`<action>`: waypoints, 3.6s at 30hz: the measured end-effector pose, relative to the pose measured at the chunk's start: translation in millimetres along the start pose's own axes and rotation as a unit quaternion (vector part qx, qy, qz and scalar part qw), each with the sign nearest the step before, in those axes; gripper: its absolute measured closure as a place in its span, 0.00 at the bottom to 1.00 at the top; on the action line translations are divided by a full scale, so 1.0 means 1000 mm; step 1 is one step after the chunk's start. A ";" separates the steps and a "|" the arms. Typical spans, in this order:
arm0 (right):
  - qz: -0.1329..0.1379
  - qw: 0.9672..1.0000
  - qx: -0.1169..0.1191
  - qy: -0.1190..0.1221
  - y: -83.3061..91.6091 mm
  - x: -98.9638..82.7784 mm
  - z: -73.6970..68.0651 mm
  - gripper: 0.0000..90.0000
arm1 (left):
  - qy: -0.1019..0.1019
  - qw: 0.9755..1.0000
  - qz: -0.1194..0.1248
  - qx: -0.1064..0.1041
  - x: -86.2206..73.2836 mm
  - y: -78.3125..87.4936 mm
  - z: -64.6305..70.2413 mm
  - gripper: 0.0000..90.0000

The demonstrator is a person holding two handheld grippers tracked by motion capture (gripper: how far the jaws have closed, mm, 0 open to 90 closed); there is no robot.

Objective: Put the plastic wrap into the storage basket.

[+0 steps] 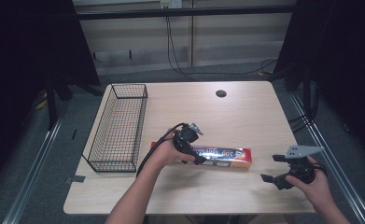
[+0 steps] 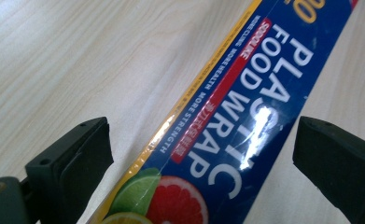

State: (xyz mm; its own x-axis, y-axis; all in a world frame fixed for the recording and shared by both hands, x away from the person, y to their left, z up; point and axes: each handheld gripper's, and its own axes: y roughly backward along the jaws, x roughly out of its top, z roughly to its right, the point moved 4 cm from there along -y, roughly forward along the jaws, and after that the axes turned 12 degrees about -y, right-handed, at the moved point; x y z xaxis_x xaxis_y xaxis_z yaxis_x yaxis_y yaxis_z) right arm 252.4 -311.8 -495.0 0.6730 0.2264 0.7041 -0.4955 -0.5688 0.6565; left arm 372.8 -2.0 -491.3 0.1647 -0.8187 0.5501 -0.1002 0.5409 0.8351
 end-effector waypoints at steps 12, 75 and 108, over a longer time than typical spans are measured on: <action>0.003 1.000 0.001 -0.002 0.000 0.000 0.000 0.06 | 0.000 1.000 -0.011 -0.008 -0.003 -0.007 0.004 0.07; 0.014 1.000 0.008 -0.007 0.004 0.002 0.002 0.05 | 0.120 0.989 -0.085 0.031 0.019 0.055 -0.004 0.48; 0.017 1.000 0.007 -0.007 0.003 0.003 0.001 0.05 | 0.181 0.978 -0.079 0.072 0.011 0.103 -0.025 0.48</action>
State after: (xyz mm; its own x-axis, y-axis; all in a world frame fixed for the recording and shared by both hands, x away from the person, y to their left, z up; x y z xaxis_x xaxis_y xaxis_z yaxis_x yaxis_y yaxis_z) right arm 253.4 -313.3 -491.2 0.6633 0.1954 0.7224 -0.5111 -0.5868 0.6280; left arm 389.4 49.4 -399.7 0.5224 -0.7544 0.3975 -0.1784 0.3592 0.9161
